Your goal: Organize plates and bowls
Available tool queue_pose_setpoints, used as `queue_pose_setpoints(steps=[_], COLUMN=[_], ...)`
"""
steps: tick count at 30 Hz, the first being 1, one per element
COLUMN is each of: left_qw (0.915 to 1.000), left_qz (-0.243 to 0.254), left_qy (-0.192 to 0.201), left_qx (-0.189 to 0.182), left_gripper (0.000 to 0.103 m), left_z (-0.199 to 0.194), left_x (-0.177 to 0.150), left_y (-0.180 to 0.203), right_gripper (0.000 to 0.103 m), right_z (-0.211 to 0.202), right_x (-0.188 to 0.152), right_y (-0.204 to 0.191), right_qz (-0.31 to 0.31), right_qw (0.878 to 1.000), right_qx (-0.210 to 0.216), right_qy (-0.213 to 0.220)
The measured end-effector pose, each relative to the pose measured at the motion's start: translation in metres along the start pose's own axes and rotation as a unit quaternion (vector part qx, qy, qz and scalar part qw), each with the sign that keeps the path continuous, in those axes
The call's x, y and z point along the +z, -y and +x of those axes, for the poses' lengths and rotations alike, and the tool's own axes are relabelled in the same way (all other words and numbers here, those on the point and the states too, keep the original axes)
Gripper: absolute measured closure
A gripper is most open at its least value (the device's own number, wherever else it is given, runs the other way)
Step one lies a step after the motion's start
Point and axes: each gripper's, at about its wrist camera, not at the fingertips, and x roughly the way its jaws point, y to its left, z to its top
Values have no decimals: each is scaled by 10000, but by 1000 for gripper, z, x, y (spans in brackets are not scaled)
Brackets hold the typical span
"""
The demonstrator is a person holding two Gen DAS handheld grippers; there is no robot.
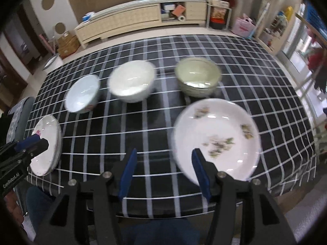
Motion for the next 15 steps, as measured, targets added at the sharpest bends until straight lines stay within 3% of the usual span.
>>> queue_pose_setpoints(steps=[7,15], left_qw=[9985,9929], left_qz=[293,737], left_qy=[-104,-615], left_qx=[-452,-706], left_gripper=[67,67], left_z=[20,73], left_x=[23,38], left_y=[61,129], right_gripper=[43,42], right_z=[-11,6], right_x=[0,9], right_y=[77,134], right_qz=[562,721], right_qw=[9983,9967], right_qx=[-171,-356], right_qy=[26,-137])
